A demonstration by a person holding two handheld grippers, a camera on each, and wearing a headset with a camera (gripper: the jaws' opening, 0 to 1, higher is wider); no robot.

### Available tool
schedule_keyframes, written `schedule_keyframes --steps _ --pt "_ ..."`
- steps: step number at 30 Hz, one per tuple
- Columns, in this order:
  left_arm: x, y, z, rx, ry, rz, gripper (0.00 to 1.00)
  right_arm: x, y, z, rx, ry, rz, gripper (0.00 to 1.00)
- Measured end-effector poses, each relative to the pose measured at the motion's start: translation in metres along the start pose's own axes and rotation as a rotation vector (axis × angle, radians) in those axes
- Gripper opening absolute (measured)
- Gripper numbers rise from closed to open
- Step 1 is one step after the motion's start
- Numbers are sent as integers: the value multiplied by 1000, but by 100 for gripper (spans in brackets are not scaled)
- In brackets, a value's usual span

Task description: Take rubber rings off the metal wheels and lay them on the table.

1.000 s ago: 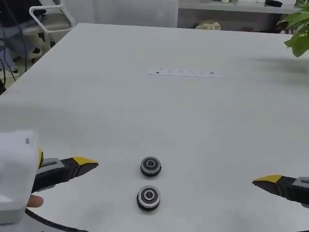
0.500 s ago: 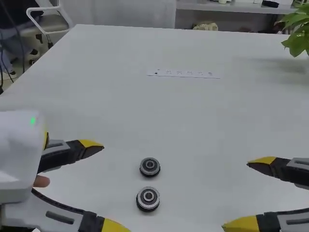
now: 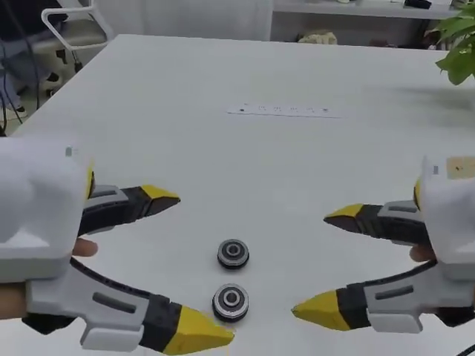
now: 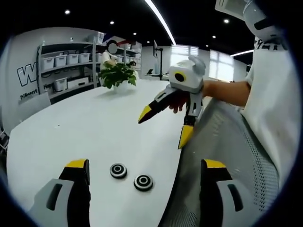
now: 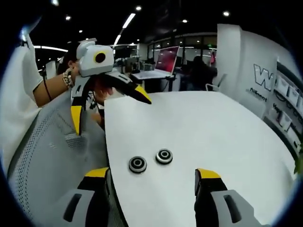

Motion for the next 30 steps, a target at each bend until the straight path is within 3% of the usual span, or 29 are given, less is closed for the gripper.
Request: schedule_keyframes --steps 7,11,19,26,30 --pt "0 -10 -5 1 12 -53 88 2 -18 -20 -35 -51 73 66" --pt "2 -20 -6 5 9 -92 88 -1 -23 -32 -57 -40 116 58" --pt "9 -39 -8 -17 4 -156 85 1 -16 -50 -61 -64 114 48" --pt "16 -49 -14 38 7 -233 80 13 4 -60 -42 -118 120 43" --pt "20 -52 -21 30 27 -245 79 19 15 -65 -15 -142 145 39"
Point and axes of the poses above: the centre of the closed fingertips' face, and the gripper's own axes: z roughly backward along the fingers, x roughly to its left, y roughly out of its underside, the point moved 8 cm from there along z, roughly backward along the fingers, and after that the axes turned 15 degrees about y, right-handed, at the moved point
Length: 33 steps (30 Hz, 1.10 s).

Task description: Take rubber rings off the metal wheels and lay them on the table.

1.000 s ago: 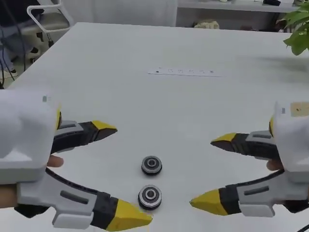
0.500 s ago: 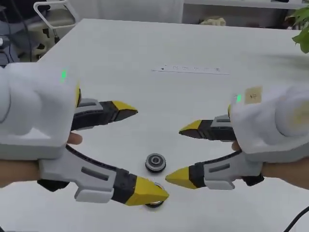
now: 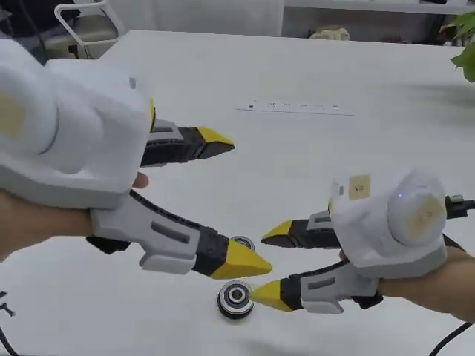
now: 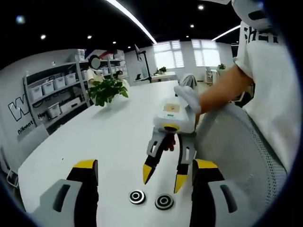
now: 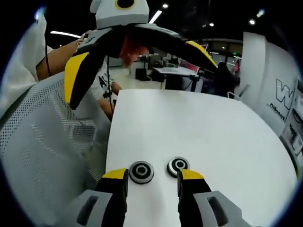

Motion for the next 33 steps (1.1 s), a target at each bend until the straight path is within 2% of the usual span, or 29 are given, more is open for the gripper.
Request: schedule_keyframes --steps 4,9,12,15,19,21,22,24,26,30,33 --pt "3 3 -7 6 21 -15 74 4 5 -5 15 -16 -11 38" --pt "4 14 -14 2 27 -18 72 5 10 -10 26 -13 -32 37" --pt "4 26 -18 8 37 -7 66 7 15 -12 39 -15 -40 35" --pt "3 38 -21 26 38 6 66 10 17 -14 46 -28 -39 34" --pt "-1 54 -26 48 47 22 63 14 17 -17 23 -46 -89 31" --pt "-3 59 -28 41 37 20 60 15 19 -18 25 -54 -100 30" --pt "-4 63 -30 30 36 30 59 16 21 -19 28 -60 -113 30" --pt "-5 69 -32 33 48 55 56 17 22 -19 28 -64 -121 29" --pt "-6 77 -34 64 63 84 54 18 22 -20 29 -64 -118 28" --pt "-7 88 -40 76 69 100 49 18 22 -21 25 -57 -129 27" --pt "-11 98 -44 134 103 97 43 19 25 -22 36 -58 -140 26"
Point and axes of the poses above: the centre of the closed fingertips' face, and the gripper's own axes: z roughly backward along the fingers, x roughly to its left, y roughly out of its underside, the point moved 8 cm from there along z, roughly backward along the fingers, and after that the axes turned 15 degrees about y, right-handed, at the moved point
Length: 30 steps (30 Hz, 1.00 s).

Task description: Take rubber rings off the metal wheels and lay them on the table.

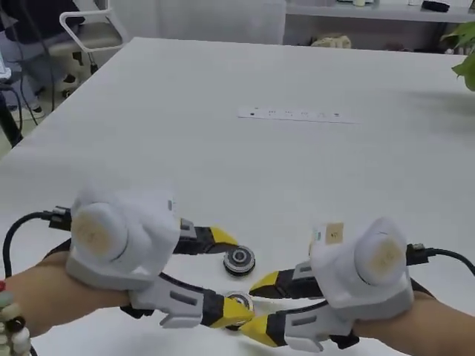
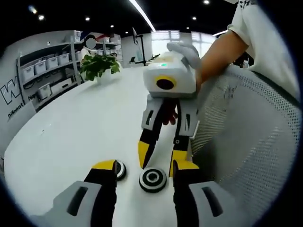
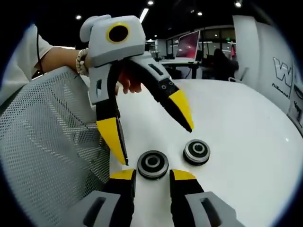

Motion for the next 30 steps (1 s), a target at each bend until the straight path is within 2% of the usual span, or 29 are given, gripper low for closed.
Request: schedule_keyframes --steps 2,12,18,19,29,30 --pt "-1 4 -3 14 4 -12 42 1 2 -1 6 -2 -3 25" --pt "1 11 -5 -1 1 38 24 2 6 -3 15 6 -17 22" --pt "-4 17 -12 46 41 25 13 2 4 -3 5 10 -19 21" --pt "-4 18 -13 56 49 31 13 2 4 -3 3 10 -18 21" --pt "-4 19 -12 32 57 54 10 1 3 -3 -6 11 -37 23" --pt "-4 20 -12 28 59 72 10 1 2 -3 -8 10 -38 23"
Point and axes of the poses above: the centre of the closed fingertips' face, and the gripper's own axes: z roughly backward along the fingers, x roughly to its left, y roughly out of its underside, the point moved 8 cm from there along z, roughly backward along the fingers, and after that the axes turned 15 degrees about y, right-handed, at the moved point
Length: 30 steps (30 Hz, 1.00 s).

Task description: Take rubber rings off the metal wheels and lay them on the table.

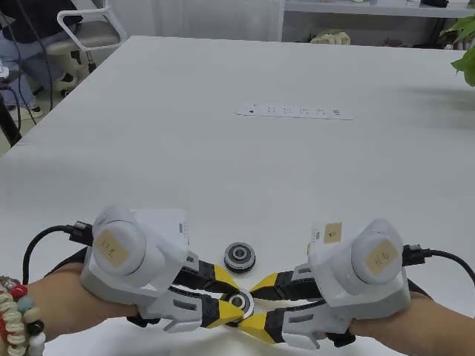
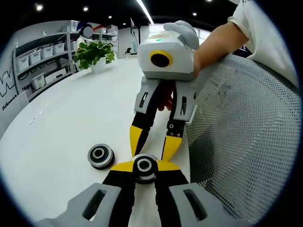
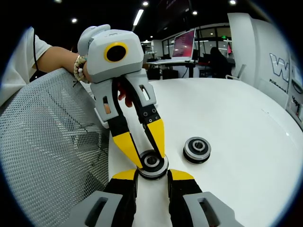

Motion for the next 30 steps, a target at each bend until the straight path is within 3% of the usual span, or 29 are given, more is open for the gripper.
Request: schedule_keyframes --steps 3,19,30 --pt "0 0 0 4 -7 -28 8 0 -1 1 -6 -5 -25 24" --pt "0 0 0 -1 -9 -27 8 -2 0 4 9 -10 99 16" --pt "0 0 0 -4 -8 -29 8 -3 1 4 27 -11 112 10"
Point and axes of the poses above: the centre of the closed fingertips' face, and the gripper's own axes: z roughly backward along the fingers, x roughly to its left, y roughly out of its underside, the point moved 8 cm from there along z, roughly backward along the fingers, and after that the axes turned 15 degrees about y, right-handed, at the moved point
